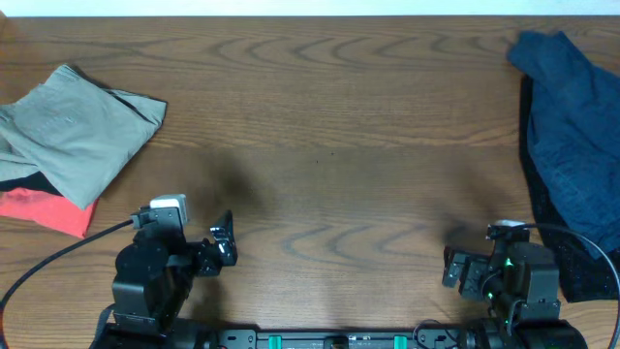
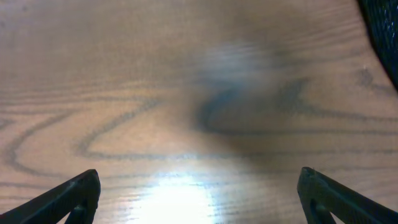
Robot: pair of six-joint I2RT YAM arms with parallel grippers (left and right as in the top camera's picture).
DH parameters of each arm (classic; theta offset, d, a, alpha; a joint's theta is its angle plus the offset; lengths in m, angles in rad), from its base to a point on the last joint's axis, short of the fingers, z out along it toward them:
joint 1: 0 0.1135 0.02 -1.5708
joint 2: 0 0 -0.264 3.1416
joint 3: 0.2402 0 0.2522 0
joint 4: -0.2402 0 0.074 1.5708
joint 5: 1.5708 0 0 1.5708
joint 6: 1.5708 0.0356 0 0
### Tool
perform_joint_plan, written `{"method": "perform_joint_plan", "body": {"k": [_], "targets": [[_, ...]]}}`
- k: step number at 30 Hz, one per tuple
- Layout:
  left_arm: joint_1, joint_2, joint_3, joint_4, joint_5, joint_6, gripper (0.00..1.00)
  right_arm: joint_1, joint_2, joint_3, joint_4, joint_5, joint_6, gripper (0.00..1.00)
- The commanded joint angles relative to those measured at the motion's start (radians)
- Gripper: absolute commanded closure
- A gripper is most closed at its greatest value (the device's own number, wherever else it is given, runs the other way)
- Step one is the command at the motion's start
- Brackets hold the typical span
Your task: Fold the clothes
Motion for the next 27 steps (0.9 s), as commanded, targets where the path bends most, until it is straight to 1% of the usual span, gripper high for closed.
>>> {"method": "perform_joint_plan", "body": {"k": [1, 7, 10, 12, 15, 18, 24, 27], "targets": [[0.002, -0.004, -0.004, -0.030, -0.012, 0.009, 0.02, 0.006, -0.005, -0.006, -0.004, 0.007, -0.008, 0.01], [0.002, -0.004, -0.004, -0.091, -0.012, 0.009, 0.02, 0.006, -0.101, -0.013, 0.004, 0.006, -0.009, 0.01], [0.002, -0.004, -0.004, -0.098, -0.012, 0.009, 0.02, 0.005, -0.178, -0.050, 0.082, 0.007, -0.042, 0.01], [0.002, -0.004, -0.004, -0.104, -0.012, 0.009, 0.02, 0.002, -0.252, -0.105, 0.169, 0.002, -0.082, 0.01], [0.002, -0.004, -0.004, -0.111, -0.012, 0.009, 0.02, -0.003, -0.346, -0.192, 0.291, 0.003, -0.089, 0.01], [0.002, -0.004, -0.004, -0.111, -0.012, 0.009, 0.02, -0.007, -0.342, -0.258, 0.449, -0.001, -0.117, 0.01], [0.002, -0.004, -0.004, -0.111, -0.012, 0.009, 0.02, -0.007, -0.345, -0.412, 0.856, -0.001, -0.269, 0.01], [0.002, -0.004, -0.004, -0.111, -0.012, 0.009, 0.02, -0.007, -0.345, -0.482, 0.995, -0.002, -0.302, 0.01]]}}
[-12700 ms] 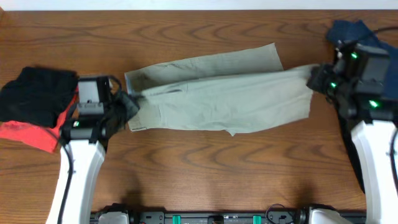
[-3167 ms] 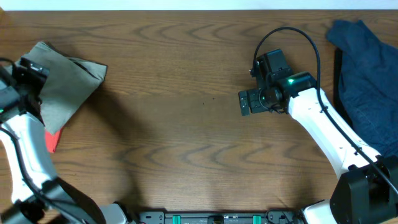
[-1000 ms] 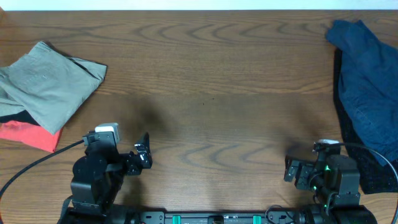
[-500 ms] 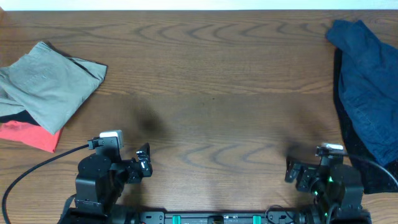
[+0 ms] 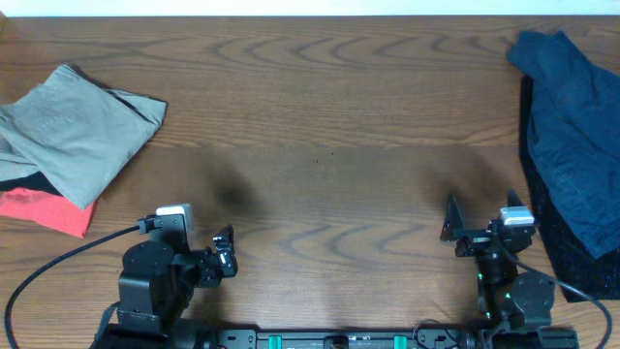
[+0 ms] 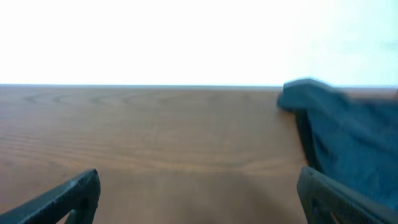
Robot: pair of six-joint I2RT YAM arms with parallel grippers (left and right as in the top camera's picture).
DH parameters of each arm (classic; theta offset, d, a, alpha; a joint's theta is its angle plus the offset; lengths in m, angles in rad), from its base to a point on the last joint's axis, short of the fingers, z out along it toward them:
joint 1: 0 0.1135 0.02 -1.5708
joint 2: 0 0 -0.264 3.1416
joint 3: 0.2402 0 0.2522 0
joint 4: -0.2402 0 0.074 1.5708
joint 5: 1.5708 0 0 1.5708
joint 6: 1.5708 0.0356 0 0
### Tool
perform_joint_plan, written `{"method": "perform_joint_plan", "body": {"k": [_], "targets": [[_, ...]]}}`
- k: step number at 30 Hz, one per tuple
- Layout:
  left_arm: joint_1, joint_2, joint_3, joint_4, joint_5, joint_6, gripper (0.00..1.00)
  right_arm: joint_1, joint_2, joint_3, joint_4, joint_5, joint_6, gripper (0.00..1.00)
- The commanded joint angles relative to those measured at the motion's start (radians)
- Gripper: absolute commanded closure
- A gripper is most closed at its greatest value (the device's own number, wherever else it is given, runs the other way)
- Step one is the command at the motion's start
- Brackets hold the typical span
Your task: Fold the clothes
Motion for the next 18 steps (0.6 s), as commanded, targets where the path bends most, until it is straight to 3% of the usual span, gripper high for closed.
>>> {"method": "perform_joint_plan", "body": {"k": [1, 6, 18], "targets": [[0.002, -0.004, 0.002, -0.003, -0.012, 0.009, 0.02, -0.006, -0.006, -0.058, 0.041, -0.001, -0.089, 0.01], [0.002, -0.004, 0.002, -0.003, -0.012, 0.009, 0.02, -0.005, -0.006, -0.058, 0.026, -0.051, -0.166, 0.01], [0.002, -0.004, 0.002, -0.003, -0.012, 0.009, 0.02, -0.005, -0.005, -0.058, 0.026, -0.045, -0.139, 0.01]]}}
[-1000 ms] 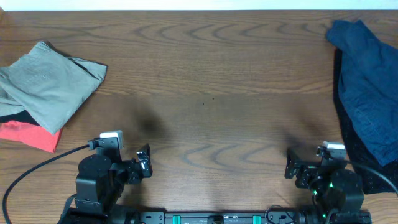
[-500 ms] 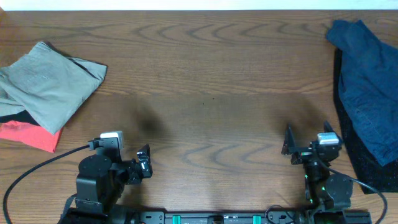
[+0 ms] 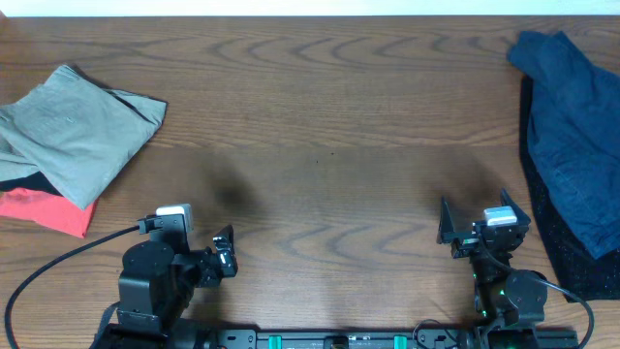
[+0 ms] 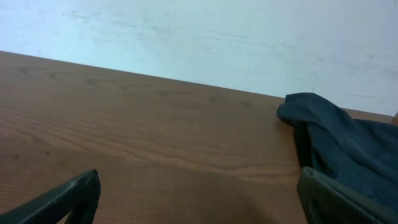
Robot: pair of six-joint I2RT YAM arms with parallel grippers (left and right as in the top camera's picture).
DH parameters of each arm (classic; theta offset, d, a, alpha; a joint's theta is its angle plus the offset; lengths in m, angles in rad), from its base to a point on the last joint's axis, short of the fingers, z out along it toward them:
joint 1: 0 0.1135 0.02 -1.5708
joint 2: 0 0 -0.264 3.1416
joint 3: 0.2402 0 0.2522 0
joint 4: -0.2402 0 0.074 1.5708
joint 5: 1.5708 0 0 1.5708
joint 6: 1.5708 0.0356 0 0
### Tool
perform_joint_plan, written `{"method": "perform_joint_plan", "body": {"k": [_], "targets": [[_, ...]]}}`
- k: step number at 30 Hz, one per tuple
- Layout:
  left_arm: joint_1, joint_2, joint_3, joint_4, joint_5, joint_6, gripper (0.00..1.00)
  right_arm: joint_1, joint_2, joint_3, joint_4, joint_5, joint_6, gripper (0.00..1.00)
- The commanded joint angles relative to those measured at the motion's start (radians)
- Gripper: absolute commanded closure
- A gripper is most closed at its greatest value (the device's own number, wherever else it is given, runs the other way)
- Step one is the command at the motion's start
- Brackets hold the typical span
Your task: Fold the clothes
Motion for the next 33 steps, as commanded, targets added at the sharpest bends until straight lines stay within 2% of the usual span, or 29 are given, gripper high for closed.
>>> {"method": "perform_joint_plan", "body": {"k": [1, 27, 30, 33], "targets": [[0.002, -0.004, 0.002, -0.002, -0.012, 0.009, 0.02, -0.005, -0.006, -0.003, -0.001, -0.008, -0.013, 0.01], [0.002, -0.017, -0.017, -0.002, -0.012, 0.009, 0.02, -0.005, -0.006, -0.003, -0.001, -0.008, -0.013, 0.01], [0.002, -0.053, -0.054, -0.011, -0.037, 0.032, 0.02, -0.005, -0.006, -0.003, -0.001, -0.008, -0.013, 0.01], [0.002, -0.135, -0.133, 0.043, -0.074, 0.036, 0.02, -0.005, -0.006, -0.003, -0.001, -0.008, -0.013, 0.01]]}}
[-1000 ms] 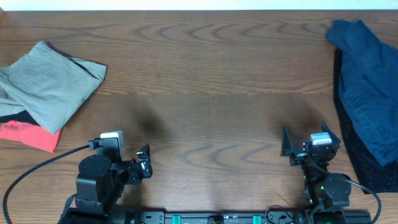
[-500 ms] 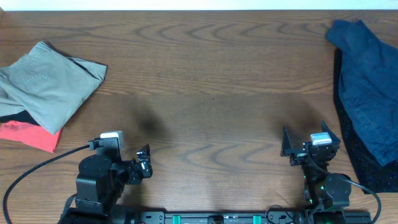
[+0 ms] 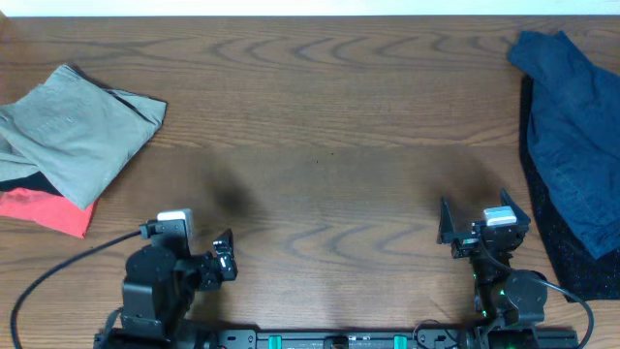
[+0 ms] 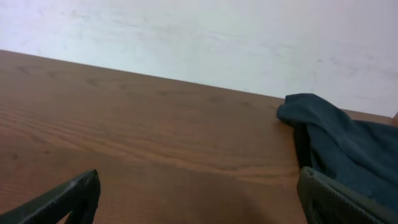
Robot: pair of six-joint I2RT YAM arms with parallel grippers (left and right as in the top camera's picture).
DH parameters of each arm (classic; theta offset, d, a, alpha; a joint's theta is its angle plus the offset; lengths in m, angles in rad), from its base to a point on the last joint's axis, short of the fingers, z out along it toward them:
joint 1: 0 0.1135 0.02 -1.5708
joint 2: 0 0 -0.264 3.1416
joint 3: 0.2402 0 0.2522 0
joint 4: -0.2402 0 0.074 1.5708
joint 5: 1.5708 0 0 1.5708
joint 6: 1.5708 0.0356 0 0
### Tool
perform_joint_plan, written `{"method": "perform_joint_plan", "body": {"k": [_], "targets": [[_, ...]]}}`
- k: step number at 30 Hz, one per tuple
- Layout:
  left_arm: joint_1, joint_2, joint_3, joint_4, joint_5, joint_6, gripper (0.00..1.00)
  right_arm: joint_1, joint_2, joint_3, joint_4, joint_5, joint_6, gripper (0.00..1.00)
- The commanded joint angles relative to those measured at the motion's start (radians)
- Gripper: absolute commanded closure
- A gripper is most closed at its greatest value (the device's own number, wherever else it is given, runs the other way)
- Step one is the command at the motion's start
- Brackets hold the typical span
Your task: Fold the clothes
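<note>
A crumpled dark blue garment (image 3: 572,145) lies along the table's right side; the right wrist view shows its far end (image 4: 348,146). At the far left a folded grey garment (image 3: 82,131) rests on a red one (image 3: 48,211). My right gripper (image 3: 481,215) sits near the front edge, left of the blue garment. It is open and empty, its fingertips (image 4: 74,196) wide apart over bare wood. My left gripper (image 3: 227,254) is at the front left, well clear of the folded pile, and its jaws cannot be made out.
The wooden table (image 3: 320,126) stretches between the two piles. A pale wall (image 4: 205,37) rises behind the far edge. A black strip (image 3: 21,182) shows between the grey and red garments. A cable (image 3: 58,267) trails from the left arm.
The left arm has settled very slightly toward the front edge. The right gripper, still open, and all the garments are where they were.
At first my right wrist camera faced straight down at the wood, gripper open, low at the front right. Then it was tipped up, looking across the table at the blue garment. It then stood slightly further left and has stayed. The left arm drew back a little.
</note>
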Motion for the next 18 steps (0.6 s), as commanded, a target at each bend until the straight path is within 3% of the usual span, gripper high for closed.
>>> {"method": "perform_joint_plan", "body": {"k": [1, 8, 15, 18], "targets": [[0.002, -0.093, -0.091, 0.054, -0.066, 0.025, 0.02, -0.005, -0.006, -0.003, -0.002, -0.007, -0.007, 0.01], [0.003, -0.292, -0.341, 0.315, -0.116, 0.025, 0.02, -0.005, -0.006, -0.003, -0.002, -0.007, -0.007, 0.01], [0.013, -0.306, -0.563, 0.808, -0.125, 0.076, 0.02, -0.005, -0.006, -0.003, -0.002, -0.007, -0.007, 0.01], [0.018, -0.305, -0.560, 0.840, -0.127, 0.138, 0.02, -0.005, -0.006, -0.003, -0.002, -0.007, -0.007, 0.01]]}}
